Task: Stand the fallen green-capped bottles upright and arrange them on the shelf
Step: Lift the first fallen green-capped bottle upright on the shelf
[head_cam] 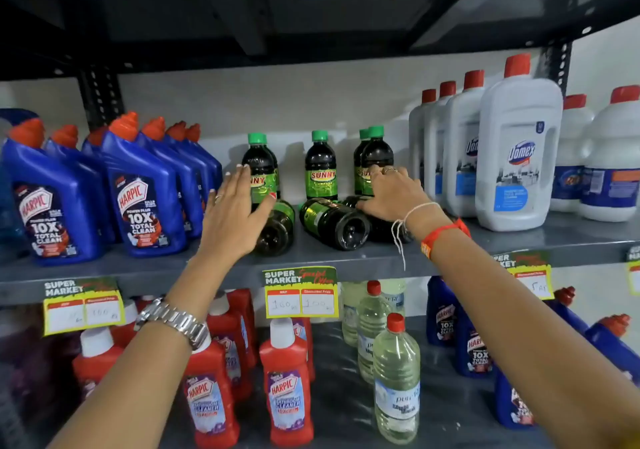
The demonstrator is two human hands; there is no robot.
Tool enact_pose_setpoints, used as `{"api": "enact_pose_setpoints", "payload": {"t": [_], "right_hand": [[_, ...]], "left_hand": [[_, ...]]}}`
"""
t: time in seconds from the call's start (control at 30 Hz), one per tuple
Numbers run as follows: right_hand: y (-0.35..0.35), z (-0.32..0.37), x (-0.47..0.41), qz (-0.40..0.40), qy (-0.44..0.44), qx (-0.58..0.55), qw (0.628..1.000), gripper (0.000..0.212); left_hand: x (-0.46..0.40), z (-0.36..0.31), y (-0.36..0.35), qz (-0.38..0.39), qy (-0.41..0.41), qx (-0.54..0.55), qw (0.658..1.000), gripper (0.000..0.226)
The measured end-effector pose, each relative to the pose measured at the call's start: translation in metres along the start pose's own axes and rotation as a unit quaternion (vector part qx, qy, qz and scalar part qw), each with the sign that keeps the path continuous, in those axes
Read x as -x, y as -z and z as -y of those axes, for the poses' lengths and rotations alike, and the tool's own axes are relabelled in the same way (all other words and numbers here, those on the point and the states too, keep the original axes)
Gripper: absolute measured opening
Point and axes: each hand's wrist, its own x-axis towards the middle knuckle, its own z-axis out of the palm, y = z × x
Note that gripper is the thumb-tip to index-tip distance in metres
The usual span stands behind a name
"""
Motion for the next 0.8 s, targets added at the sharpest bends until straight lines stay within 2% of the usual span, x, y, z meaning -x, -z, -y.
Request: {"api": "enact_pose_setpoints", "payload": {"t": [0.07,0.17,0.3,0.4,0.53,0.6,0.8], "right_hand": [[0.001,-0.001,-0.005,0.080,-0.008,-0.042,0.996,0.060],[0.005,-0.006,-0.014,0.185,-0.022,-0.087,0.979,0.052],[0.007,-0.012,-0.023,0.248,-0.051,-0.070,0.965,0.061],[0.009,-0.013,-0.028,0.276,-0.075,-0.106,0.952,0.060],[0.008,-0.014,-0.027,0.269,-0.105,-0.178,0.941,0.055],[0.004,-0.015,-0.026,0.240,-0.121,-0.221,0.938,0.056],[-0.001,-0.014,-0.023,0.152,-0.144,-0.292,0.933,0.073]], "left_hand": [[0.004,0.012,0.002,-0.006,0.035,0.023,0.999,0.070],[0.011,0.036,0.000,0.045,0.078,0.035,0.995,0.068],[0.020,0.053,-0.002,0.173,0.088,-0.008,0.981,0.067],[0.024,0.058,-0.001,0.251,0.103,-0.070,0.960,0.066],[0.031,0.056,0.009,0.303,0.060,-0.147,0.939,0.047],[0.034,0.058,0.008,0.284,0.013,-0.181,0.941,0.047],[0.044,0.055,0.008,0.241,-0.060,-0.283,0.927,0.047]]}}
